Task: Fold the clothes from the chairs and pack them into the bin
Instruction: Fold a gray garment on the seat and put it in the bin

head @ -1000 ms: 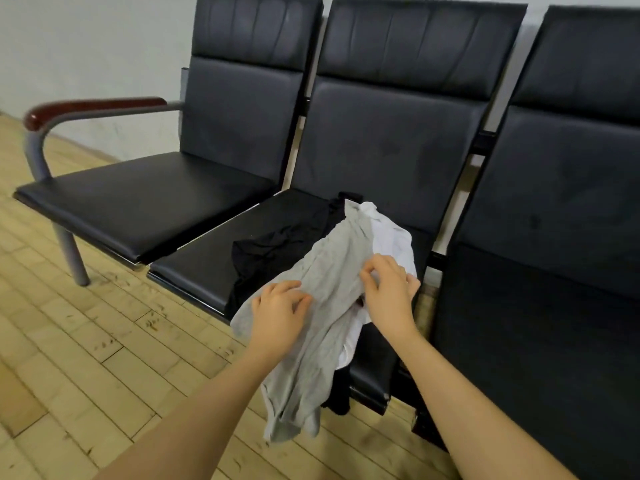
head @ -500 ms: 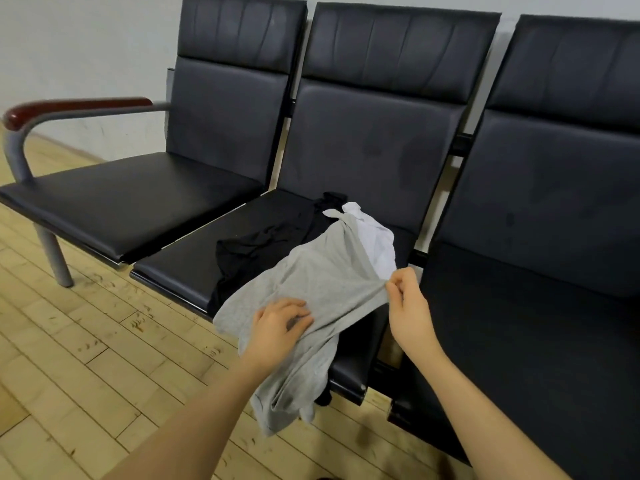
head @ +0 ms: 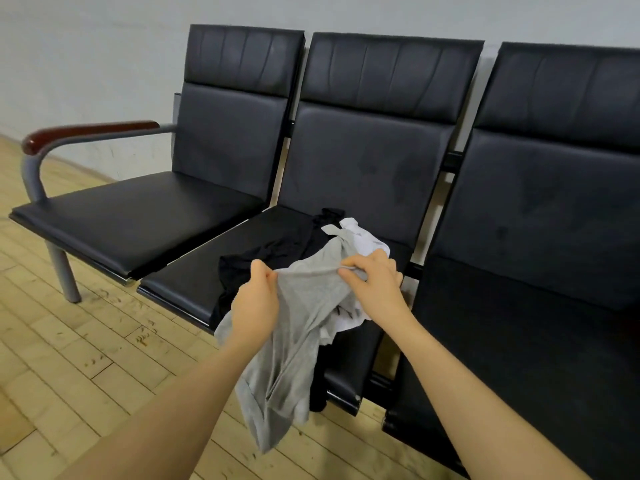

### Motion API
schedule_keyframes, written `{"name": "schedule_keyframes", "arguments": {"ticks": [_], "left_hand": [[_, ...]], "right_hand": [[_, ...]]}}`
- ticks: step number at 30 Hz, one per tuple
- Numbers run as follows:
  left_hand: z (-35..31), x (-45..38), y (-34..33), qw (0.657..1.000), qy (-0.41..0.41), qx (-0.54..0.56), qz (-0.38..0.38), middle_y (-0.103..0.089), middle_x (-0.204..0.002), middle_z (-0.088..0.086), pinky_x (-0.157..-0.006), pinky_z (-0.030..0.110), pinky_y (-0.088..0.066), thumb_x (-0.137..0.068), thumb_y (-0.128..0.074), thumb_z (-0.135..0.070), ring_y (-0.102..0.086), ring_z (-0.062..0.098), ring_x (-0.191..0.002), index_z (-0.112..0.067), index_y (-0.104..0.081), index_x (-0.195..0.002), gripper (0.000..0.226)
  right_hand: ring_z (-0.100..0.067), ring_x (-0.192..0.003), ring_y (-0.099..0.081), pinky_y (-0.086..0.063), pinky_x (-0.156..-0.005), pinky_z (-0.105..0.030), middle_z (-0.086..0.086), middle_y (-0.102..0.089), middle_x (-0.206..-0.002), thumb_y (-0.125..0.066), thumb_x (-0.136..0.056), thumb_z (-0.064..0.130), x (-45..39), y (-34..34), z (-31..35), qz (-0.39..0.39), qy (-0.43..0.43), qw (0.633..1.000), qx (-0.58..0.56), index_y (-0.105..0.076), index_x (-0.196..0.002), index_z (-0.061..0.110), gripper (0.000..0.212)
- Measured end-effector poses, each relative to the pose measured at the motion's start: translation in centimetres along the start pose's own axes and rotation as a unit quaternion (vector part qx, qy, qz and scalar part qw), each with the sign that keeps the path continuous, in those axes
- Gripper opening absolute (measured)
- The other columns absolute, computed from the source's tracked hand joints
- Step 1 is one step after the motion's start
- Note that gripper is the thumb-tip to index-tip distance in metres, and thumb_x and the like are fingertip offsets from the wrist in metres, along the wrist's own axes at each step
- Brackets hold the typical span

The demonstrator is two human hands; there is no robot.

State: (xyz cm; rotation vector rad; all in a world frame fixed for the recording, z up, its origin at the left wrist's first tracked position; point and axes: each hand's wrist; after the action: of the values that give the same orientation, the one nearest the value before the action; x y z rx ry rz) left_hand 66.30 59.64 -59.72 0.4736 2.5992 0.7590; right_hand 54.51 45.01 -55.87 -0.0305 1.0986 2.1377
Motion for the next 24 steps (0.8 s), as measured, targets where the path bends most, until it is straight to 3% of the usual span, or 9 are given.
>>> {"name": "schedule_keyframes", "arguments": {"ticks": [3, 6, 9, 11, 17, 22, 24], "left_hand": [[-1.8, -1.5, 2.5, 0.998, -0.017, 0.041, -0.040, -0.051, -0.064, 0.004, -0.054, 0.036, -0.034, -0.101, -0.031, -0.028, -0.043, 0.022, -0.056, -0.018, -0.040, -0.092, 0.016], [-3.8, -2.3, 4.7, 0.990, -0.097, 0.082, -0.066, -0.049, -0.059, -0.001, -0.052, 0.035, -0.035, -0.100, -0.040, -0.031, -0.041, 0.016, -0.052, -0.025, -0.045, -0.087, 0.015], [-7.5, -2.7, 6.8, 0.980, -0.169, 0.059, -0.089, -0.054, -0.066, -0.007, -0.060, 0.034, -0.041, -0.098, -0.046, -0.030, -0.049, 0.012, -0.061, -0.022, -0.056, -0.093, 0.015], [-9.9, -2.9, 7.8, 0.966, -0.228, 0.017, -0.117, -0.056, -0.077, -0.010, -0.065, 0.030, -0.044, -0.097, -0.050, -0.028, -0.050, 0.009, -0.069, -0.019, -0.063, -0.095, 0.016], [-16.2, -1.5, 8.6, 0.890, -0.415, -0.028, -0.187, -0.045, -0.077, -0.006, -0.047, 0.024, -0.035, -0.090, -0.060, -0.028, -0.038, 0.008, -0.067, -0.017, -0.071, -0.086, 0.016], [-21.3, 2.5, 7.4, 0.815, -0.543, -0.031, -0.201, -0.051, -0.079, 0.004, -0.037, 0.024, -0.034, -0.087, -0.064, -0.024, -0.046, 0.011, -0.058, -0.014, -0.071, -0.082, 0.013], [-22.9, 4.3, 6.1, 0.802, -0.567, -0.009, -0.189, -0.051, -0.079, 0.004, -0.036, 0.024, -0.034, -0.087, -0.065, -0.024, -0.045, 0.012, -0.057, -0.013, -0.071, -0.082, 0.014]], "right_hand": [[-0.017, -0.107, -0.036, -0.026, -0.092, -0.030, 0.011, -0.037, -0.089, -0.057, -0.093, 0.032, -1.6, 1.3, 2.0, -0.020, 0.036, 0.999, -0.018, -0.066, -0.095, 0.035, 0.010], [-0.021, -0.106, -0.043, -0.034, -0.094, -0.035, 0.008, -0.042, -0.091, -0.059, -0.092, 0.029, -2.4, 3.3, 3.3, -0.068, 0.059, 0.995, -0.043, -0.070, -0.097, 0.033, 0.013], [-0.024, -0.099, -0.048, -0.042, -0.091, -0.048, -0.004, -0.051, -0.095, -0.060, -0.091, 0.031, -2.2, 5.9, 4.4, -0.133, 0.093, 0.985, -0.059, -0.068, -0.092, 0.037, 0.011], [-0.023, -0.097, -0.047, -0.043, -0.090, -0.048, -0.003, -0.049, -0.093, -0.060, -0.091, 0.031, -1.5, 8.1, 5.2, -0.178, 0.095, 0.978, -0.054, -0.070, -0.096, 0.030, 0.012], [-0.022, -0.088, -0.045, -0.045, -0.079, -0.038, -0.001, -0.043, -0.088, -0.064, -0.090, 0.024, 2.5, 15.6, 6.1, -0.299, 0.114, 0.947, 0.030, -0.072, -0.100, 0.016, 0.015], [-0.018, -0.088, -0.044, -0.044, -0.078, -0.032, 0.001, -0.043, -0.089, -0.063, -0.090, 0.023, 8.1, 21.1, 4.3, -0.341, 0.083, 0.932, 0.089, -0.072, -0.099, 0.013, 0.016], [-0.017, -0.089, -0.043, -0.040, -0.078, -0.029, 0.002, -0.044, -0.089, -0.063, -0.090, 0.022, 10.5, 22.9, 3.0, -0.356, 0.067, 0.925, 0.119, -0.072, -0.100, 0.011, 0.017]]}}
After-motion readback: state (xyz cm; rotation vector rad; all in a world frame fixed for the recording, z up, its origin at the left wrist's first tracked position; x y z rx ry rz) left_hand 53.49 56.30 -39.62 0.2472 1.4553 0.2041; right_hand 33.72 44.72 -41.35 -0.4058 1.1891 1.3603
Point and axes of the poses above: each hand's wrist, its own x-axis away from the middle knuckle, its own y-axis out of the back of the hand, z = x × y
